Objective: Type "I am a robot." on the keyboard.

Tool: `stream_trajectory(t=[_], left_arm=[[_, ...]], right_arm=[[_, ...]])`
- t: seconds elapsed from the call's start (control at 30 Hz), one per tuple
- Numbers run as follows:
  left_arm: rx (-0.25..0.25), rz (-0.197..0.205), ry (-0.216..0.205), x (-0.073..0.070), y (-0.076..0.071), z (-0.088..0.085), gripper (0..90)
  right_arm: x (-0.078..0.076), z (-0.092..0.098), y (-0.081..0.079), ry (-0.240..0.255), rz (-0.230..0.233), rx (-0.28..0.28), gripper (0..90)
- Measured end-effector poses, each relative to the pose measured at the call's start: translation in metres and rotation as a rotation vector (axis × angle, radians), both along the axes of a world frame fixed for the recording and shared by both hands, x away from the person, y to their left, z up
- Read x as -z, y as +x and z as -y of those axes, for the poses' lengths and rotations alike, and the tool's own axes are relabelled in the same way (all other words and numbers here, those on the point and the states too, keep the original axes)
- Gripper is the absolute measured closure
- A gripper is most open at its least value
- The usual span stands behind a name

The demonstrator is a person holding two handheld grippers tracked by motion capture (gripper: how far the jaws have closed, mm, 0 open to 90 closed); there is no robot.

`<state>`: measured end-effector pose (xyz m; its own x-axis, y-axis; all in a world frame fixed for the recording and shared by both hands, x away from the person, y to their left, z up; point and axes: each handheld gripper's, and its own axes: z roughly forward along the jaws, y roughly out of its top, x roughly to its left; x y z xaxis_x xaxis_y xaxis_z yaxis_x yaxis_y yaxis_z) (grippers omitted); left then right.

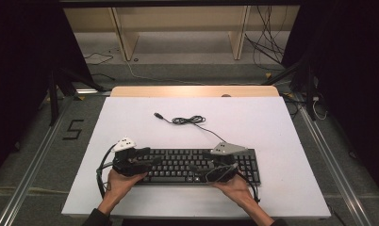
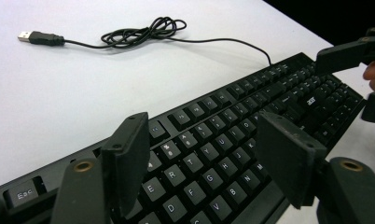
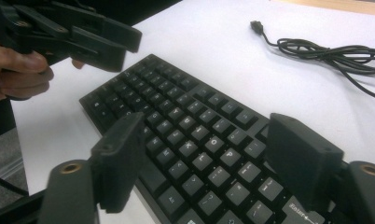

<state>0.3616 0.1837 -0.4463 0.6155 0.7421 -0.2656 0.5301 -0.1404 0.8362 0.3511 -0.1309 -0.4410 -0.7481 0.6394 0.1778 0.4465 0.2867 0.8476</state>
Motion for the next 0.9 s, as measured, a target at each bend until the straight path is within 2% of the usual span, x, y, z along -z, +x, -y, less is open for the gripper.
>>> stream_trajectory(t=[0.33, 0.57, 0.77, 0.9], left_arm=[[-0.010, 0.034, -0.031, -0.002, -0.010, -0.009, 29.6], [-0.001, 0.047, -0.034, 0.000, -0.015, -0.011, 27.9], [0.004, 0.056, -0.034, 0.000, -0.021, -0.013, 27.6], [0.010, 0.062, -0.035, 0.001, -0.024, -0.013, 27.4]], right_arm=[[0.002, -0.001, 0.000, -0.021, -0.014, -0.017, 48.3], [0.006, -0.003, 0.000, -0.042, -0.021, -0.030, 69.9], [0.010, -0.010, 0.001, -0.080, -0.038, -0.053, 87.1], [0.015, -0.013, 0.002, -0.103, -0.052, -0.058, 90.0]])
